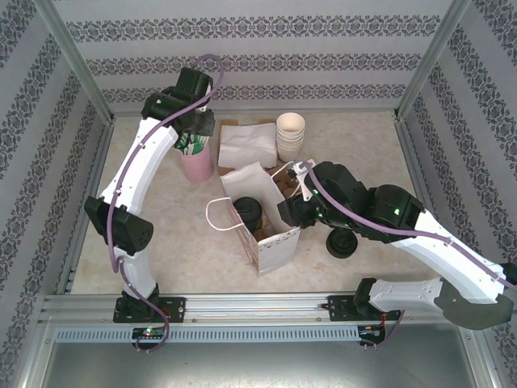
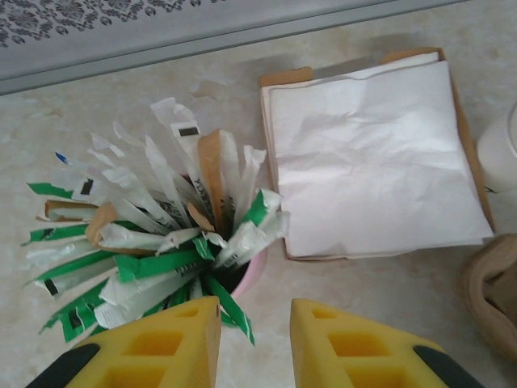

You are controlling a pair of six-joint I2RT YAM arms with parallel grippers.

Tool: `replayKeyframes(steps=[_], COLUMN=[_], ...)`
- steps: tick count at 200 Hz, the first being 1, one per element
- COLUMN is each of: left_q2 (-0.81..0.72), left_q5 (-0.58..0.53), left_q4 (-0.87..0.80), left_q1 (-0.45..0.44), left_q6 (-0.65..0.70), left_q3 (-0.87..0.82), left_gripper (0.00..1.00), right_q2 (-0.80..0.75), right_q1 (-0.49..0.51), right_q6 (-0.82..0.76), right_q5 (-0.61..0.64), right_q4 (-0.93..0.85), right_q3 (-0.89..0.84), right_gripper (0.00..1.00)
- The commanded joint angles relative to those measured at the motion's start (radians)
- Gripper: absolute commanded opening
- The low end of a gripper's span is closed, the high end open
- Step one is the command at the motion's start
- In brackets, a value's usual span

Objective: Pack the takeout coffee

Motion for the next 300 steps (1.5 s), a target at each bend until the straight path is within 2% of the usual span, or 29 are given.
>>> replayKeyframes(steps=[1, 34, 91, 147, 249, 300], left_q2=[0.046, 0.113, 0.272, 0.266, 0.29, 0.301], left_q5=[-0.049, -0.085, -0.129, -0.206, -0.192, -0.195], left_q4=[-0.088, -0.074, -0.163, -0.195, -0.216, -0.213], left_q1=[0.012, 0.019, 0.021, 0.022, 0.023, 0.026], left_q6=[0.042, 0.068, 0.083, 0.091, 0.088, 0.092], left_q3=[0.073, 0.119, 0.332, 0.332, 0.319, 0.321], left_gripper=[0.3, 0.29, 0.27, 0.28, 0.28, 0.25], right_q2=[-0.015, -0.002, -0.003, 0.002, 0.002, 0.003], right_q1=[0.012, 0.012, 0.011, 0.012, 0.011, 0.012], right_q6=[0.002, 0.002, 0.011, 0.019, 0.019, 0.017], right_q5=[0.016, 0.013, 0.005, -0.003, -0.005, -0.001], right_q4=[0.009, 0.008, 0.016, 0.02, 0.025, 0.025], right_q3=[-0.014, -0.019, -0.028, -0.041, -0.05, -0.05], right_gripper=[0.47, 0.47, 0.48, 0.48, 0.48, 0.48])
